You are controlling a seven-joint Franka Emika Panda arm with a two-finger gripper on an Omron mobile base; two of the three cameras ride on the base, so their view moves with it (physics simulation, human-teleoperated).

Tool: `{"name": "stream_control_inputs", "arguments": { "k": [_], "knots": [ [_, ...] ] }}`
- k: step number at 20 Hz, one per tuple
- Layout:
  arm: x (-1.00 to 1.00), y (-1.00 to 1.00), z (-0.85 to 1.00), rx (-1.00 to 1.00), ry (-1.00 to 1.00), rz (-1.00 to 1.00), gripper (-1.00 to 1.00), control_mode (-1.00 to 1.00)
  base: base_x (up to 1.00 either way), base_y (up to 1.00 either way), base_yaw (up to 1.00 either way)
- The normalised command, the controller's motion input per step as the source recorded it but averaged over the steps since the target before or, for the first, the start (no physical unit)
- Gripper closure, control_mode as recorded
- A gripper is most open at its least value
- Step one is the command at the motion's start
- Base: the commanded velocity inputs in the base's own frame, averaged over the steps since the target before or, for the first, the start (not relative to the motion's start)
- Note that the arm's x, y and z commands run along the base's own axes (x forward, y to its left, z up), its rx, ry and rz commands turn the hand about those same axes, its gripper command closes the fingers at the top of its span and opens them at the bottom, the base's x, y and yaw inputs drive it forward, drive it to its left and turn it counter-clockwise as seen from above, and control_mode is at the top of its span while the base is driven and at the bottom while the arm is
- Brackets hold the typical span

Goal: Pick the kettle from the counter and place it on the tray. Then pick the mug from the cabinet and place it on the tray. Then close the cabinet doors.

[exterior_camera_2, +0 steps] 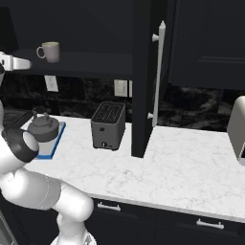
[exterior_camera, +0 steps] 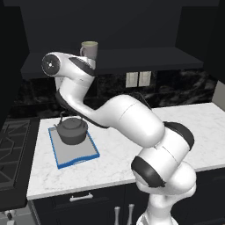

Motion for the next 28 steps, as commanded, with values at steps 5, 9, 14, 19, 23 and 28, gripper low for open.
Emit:
{"name": "stream_control_inputs", "arguments": {
  "k": [5,9,14,19,23,28],
  "knots": [
    [0.39,-0.09,0.19,0.10,0.00,-0.01,-1.00,-1.00,0.00,0.00,0.00],
    [0.18,-0.23,0.06,0.04,-0.03,0.00,-1.00,-1.00,0.00,0.00,0.00],
    [0.23,-0.17,0.00,0.00,-0.01,0.00,-1.00,-1.00,0.00,0.00,0.00],
    [0.17,-0.01,0.00,0.00,0.00,0.00,-1.00,-1.00,0.00,0.00,0.00],
    [0.11,-0.01,0.00,0.00,0.00,0.00,-1.00,-1.00,0.00,0.00,0.00],
    [0.09,-0.07,0.00,0.01,-0.01,0.00,-1.00,-1.00,0.00,0.00,0.00]
  ]
}}
